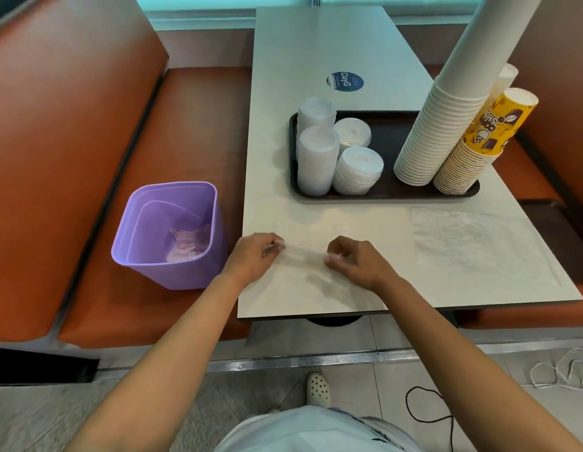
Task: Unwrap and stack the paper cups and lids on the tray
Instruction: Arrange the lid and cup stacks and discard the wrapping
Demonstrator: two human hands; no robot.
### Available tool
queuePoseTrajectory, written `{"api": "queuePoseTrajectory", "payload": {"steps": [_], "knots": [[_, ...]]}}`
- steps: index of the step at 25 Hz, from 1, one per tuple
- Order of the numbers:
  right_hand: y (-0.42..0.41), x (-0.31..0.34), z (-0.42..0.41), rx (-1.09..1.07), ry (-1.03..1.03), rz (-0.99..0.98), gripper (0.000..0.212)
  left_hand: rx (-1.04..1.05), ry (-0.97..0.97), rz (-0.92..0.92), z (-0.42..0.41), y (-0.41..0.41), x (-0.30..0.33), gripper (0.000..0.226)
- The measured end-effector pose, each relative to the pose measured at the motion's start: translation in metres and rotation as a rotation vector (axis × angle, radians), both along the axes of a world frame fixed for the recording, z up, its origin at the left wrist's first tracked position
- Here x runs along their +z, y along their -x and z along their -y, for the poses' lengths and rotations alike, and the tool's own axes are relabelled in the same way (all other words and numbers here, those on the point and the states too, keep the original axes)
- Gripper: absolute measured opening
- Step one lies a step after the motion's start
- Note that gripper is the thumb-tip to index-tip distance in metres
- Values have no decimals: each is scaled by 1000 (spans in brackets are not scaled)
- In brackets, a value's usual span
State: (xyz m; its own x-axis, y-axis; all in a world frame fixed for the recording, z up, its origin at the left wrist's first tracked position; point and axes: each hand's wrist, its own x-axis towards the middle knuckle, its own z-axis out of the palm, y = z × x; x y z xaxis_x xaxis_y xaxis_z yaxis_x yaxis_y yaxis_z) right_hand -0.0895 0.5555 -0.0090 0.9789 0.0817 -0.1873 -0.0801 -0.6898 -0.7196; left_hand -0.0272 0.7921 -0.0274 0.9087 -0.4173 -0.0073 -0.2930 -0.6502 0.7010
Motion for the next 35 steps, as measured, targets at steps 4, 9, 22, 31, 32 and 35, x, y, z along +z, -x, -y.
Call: {"api": "queuePoseTrajectory", "payload": {"steps": [4,9,22,31,32,35], "knots": [[-10,-7,4,-197,-128,-30,15,59,-25,-64,8,-7,2,16],[-46,-7,2,-403,-95,-64,10,180,-27,-81,16,-14,1,12],[-57,-21,-6,-117,407,177,27,201,-136,-46,24,-27,-1,25],[-58,-22,-17,-182,425,160,23,134,-137,42,20,-21,-9,28],[-57,-22,-18,-194,422,144,21,141,-177,53,20,-21,-8,23],[-53,-20,-23,-227,413,104,17,81,-249,319,27,-15,-1,24]]}}
